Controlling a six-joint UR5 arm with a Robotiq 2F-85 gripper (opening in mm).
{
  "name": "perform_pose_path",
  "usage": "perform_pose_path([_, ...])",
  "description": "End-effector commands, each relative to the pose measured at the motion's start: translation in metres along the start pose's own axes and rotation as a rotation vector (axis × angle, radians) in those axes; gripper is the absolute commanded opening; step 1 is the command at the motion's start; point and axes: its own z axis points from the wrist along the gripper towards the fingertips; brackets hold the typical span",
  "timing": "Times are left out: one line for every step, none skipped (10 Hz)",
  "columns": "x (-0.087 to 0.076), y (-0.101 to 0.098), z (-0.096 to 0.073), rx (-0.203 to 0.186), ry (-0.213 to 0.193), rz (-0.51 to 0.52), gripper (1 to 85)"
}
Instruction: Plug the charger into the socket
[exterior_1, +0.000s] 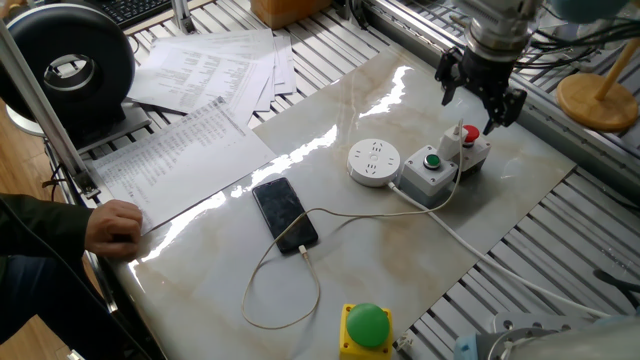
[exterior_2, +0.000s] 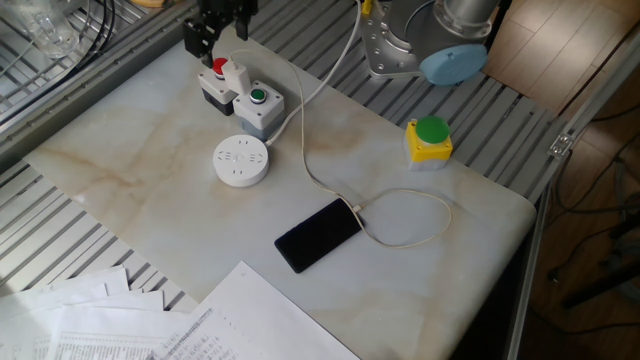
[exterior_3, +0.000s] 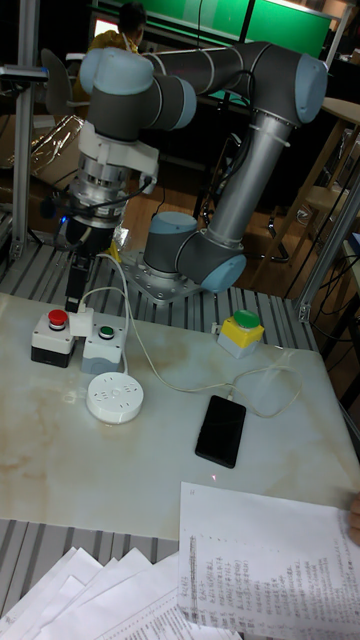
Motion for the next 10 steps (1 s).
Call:
perform_pose_path([-0.005, 0.001, 0.014, 0.015, -0.036, 0.011, 80.3])
perform_pose_path([-0.007, 0.001, 0.017, 0.017, -0.044, 0.013, 80.3])
perform_pose_path([-0.008, 0.001, 0.019, 0.02, -0.045, 0.013, 80.3])
perform_pose_path([-0.01, 0.001, 0.021, 0.023, -0.045, 0.014, 80.3])
perform_pose_path([-0.012, 0.001, 0.023, 0.026, -0.045, 0.016, 80.3])
perform_pose_path([-0.013, 0.0, 0.024, 0.03, -0.044, 0.018, 80.3])
perform_pose_path([-0.015, 0.0, 0.026, 0.033, -0.044, 0.019, 80.0])
perform_pose_path([-0.016, 0.0, 0.028, 0.036, -0.044, 0.022, 79.7])
perform_pose_path([-0.018, 0.0, 0.03, 0.043, -0.044, 0.026, 79.0])
perform_pose_path([-0.02, 0.001, 0.032, 0.042, -0.052, 0.029, 78.3])
